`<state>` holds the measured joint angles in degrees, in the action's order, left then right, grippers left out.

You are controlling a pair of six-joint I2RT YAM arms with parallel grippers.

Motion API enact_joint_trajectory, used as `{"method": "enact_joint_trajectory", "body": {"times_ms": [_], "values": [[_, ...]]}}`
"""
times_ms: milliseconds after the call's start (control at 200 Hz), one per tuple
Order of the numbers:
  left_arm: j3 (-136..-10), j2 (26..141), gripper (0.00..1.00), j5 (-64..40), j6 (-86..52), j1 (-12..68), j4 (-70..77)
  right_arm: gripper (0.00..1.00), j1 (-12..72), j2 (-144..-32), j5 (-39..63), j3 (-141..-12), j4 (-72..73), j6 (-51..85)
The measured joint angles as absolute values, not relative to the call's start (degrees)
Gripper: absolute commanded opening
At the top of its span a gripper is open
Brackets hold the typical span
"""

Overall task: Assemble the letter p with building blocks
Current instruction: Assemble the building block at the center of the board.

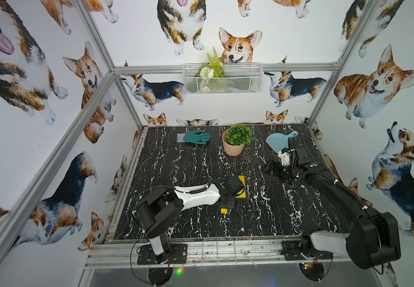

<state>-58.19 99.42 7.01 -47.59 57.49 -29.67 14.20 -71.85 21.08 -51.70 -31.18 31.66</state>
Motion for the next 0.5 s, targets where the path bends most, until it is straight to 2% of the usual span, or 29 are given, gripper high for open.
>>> {"method": "enact_joint_trajectory", "body": {"times_ms": [501], "values": [[-58.2, 99.7, 0.3, 7.4, -47.1, 57.3, -29.3, 1.0, 14.2, -71.6, 21.1, -51.5, -31.2, 31.7]]}}
